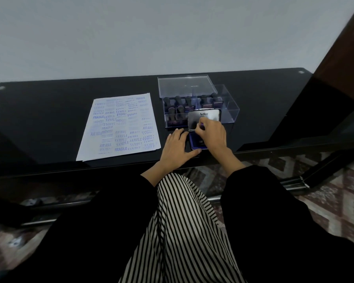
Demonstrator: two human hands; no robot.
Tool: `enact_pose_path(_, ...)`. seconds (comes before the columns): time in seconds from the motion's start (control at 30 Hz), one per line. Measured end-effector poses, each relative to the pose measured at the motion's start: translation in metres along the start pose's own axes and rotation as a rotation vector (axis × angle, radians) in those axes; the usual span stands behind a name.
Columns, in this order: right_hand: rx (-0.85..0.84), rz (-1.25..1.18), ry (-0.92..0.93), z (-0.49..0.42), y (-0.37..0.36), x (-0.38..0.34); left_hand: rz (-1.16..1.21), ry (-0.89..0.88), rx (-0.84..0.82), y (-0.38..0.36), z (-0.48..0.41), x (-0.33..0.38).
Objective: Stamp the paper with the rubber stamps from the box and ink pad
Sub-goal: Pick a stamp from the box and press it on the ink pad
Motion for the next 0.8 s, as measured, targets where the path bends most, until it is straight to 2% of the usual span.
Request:
enact_pose_path(0.1, 0.064, -0.026, 0.017, 0.006, -0.006, 0.002, 0.000, 0.005, -0.007, 0.000, 0.000, 0.001)
enact_pose_path(0.23, 0.293, -0.043, 0.147, 0.025, -0.017, 0.006, -0.003, 0.009, -0.007, 0.001, 0.000, 0.001)
enact_pose_path(0.3, 0.315, -0.043, 0.154, 0.025, -0.018, 0.007, -0.004, 0.012, -0.011, 0.000, 0.000, 0.001)
enact_pose_path(0.67, 0.168, -0.087, 0.110, 0.011, -0.013, 0.008, -0.004, 0.022, -0.025, 0.001, 0.000, 0.001)
enact_pose_path(0.8, 0.039, -0.020, 0.068, 0.006, -0.005, 0.005, -0.009, 0.024, -0.027, 0.002, 0.001, 0.002)
Point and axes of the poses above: each hand's wrist, its own z-axis away from the middle knuckle, its own y-axis out of the back of the hand, x = y × z, the point moved 1 cm from there along -z, towards the middle knuckle, and after that the axes turned 14 degrees about -x, right-handed, at the moved point
